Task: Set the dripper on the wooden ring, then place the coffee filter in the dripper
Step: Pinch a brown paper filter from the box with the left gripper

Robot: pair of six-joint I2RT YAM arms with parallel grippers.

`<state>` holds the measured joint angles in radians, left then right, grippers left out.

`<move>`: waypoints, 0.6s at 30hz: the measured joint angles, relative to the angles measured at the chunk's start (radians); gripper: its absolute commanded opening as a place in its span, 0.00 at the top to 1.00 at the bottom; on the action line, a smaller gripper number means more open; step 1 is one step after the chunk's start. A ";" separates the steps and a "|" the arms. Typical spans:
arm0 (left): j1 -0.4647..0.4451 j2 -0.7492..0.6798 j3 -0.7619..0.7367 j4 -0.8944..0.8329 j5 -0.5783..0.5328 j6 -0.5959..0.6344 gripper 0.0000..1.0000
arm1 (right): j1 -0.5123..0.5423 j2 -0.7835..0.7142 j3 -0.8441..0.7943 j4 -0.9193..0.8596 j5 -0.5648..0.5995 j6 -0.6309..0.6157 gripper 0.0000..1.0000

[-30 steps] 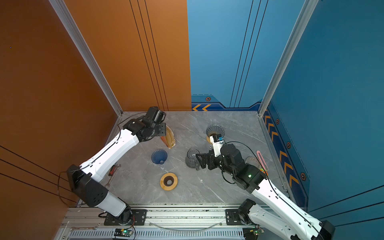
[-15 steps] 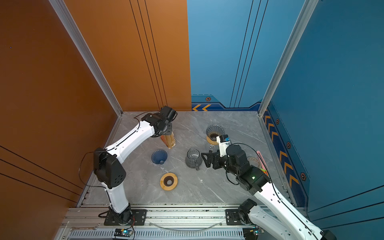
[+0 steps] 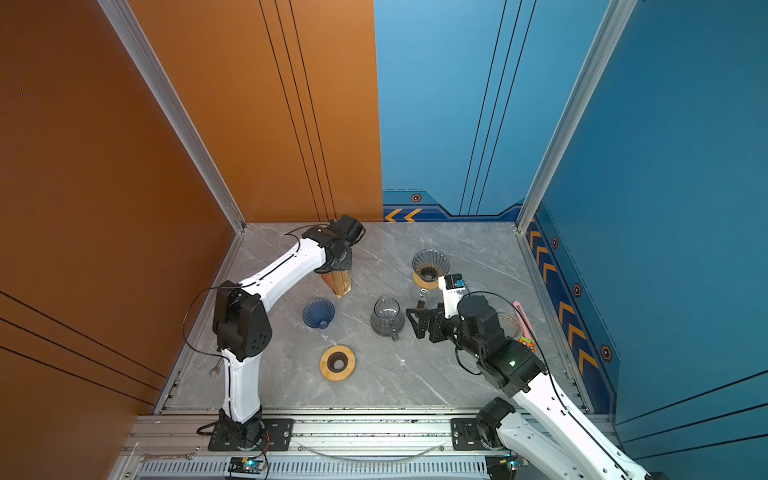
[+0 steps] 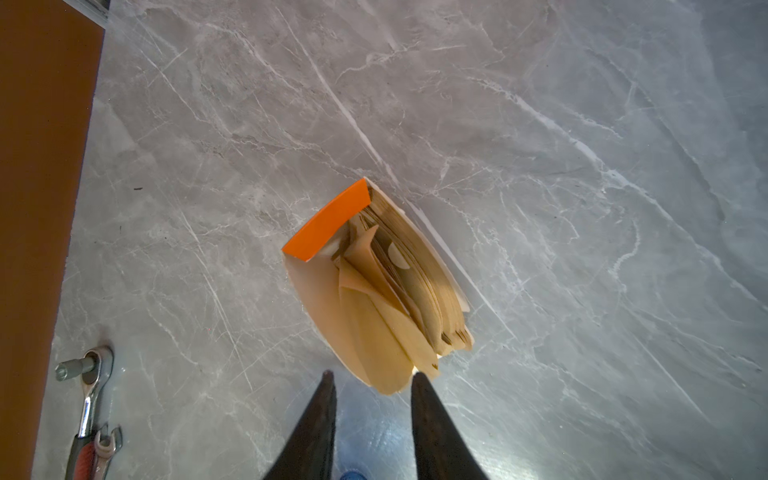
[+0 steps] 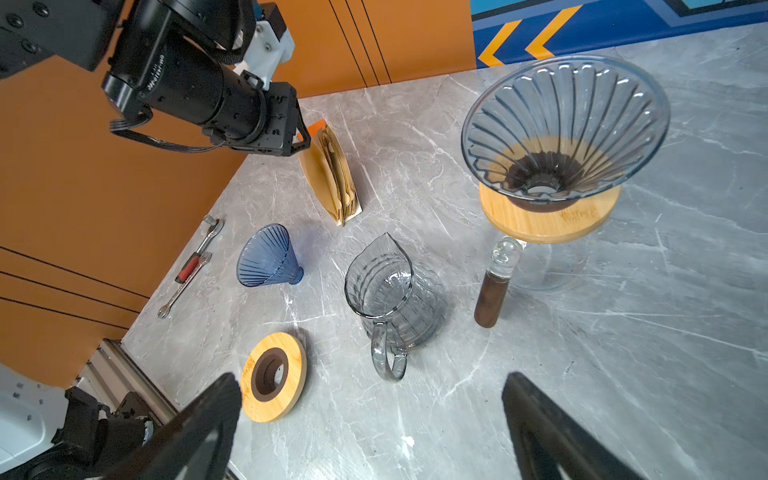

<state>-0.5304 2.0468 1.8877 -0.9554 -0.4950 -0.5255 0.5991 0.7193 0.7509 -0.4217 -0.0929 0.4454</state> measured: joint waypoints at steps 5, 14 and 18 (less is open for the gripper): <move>0.002 0.013 0.000 -0.001 -0.031 -0.008 0.70 | -0.005 -0.007 -0.006 -0.008 0.000 0.000 0.03; 0.017 0.068 0.023 0.000 -0.045 -0.015 0.76 | -0.016 -0.009 -0.014 -0.015 0.000 0.000 0.03; 0.027 0.094 0.034 -0.003 -0.045 -0.014 0.78 | -0.017 -0.009 -0.016 -0.015 0.000 0.001 0.03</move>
<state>-0.5037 2.1407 1.9217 -0.9585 -0.5396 -0.5400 0.5819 0.7101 0.7353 -0.4366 -0.0929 0.4461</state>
